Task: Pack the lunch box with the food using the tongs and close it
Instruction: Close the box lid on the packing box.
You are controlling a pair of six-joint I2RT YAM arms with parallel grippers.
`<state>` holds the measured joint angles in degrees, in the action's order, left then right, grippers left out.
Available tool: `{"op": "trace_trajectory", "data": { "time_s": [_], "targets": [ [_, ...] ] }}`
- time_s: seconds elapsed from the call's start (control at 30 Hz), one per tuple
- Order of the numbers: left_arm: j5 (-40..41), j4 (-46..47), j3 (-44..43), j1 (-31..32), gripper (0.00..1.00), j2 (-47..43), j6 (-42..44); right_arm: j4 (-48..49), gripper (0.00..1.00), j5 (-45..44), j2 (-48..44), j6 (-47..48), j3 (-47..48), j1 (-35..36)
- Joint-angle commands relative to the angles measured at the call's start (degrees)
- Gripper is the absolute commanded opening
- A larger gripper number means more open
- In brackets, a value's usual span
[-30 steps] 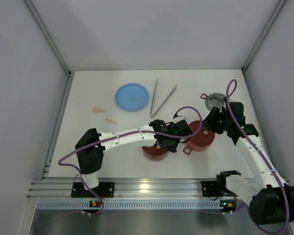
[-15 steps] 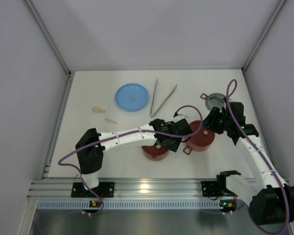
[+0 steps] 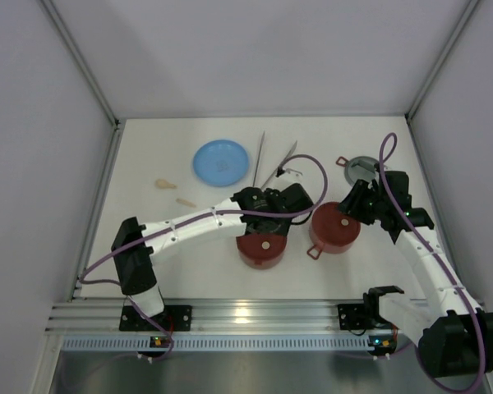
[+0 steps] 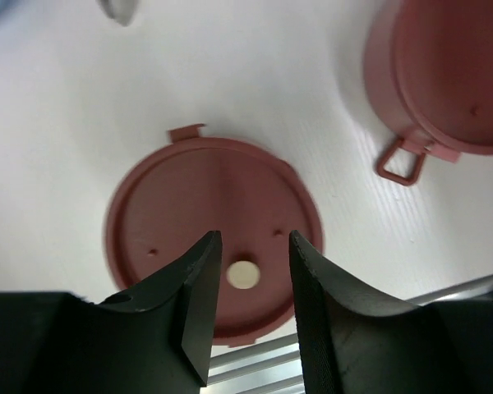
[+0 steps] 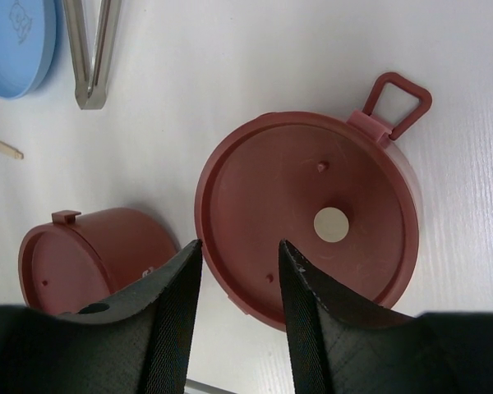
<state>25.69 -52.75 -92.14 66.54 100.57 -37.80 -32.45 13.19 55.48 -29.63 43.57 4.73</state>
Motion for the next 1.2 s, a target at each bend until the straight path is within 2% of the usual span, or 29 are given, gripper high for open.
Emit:
{"op": "trace_trajectory", "data": {
  "time_s": [0.0, 0.23, 0.63, 0.87, 1.17],
  "targets": [
    [5.08, -3.15, 2.22, -3.52, 0.43, -6.88, -1.84, 0.54, 0.41, 0.34, -0.9, 1.33, 2.75, 0.63],
    [2.79, -0.7, 9.69, -6.34, 0.35, -8.55, -1.4, 0.45, 0.39, 0.61, -1.08, 0.8, 4.24, 2.12],
    [-7.05, 8.8, 22.52, -9.06, 0.15, -1.96, -0.96, -1.39, 0.38, -2.64, -0.81, -1.13, 9.59, 11.52],
    [-8.29, 10.21, 23.23, -9.15, 0.14, -1.96, -0.7, -1.22, 0.37, -3.79, -0.73, -2.98, 11.27, 16.71],
    [-8.73, 9.86, 22.88, -9.06, 0.13, -3.1, -0.34, 3.09, 0.3, -8.0, 4.27, -7.55, 12.5, 32.51]
  ]
}}
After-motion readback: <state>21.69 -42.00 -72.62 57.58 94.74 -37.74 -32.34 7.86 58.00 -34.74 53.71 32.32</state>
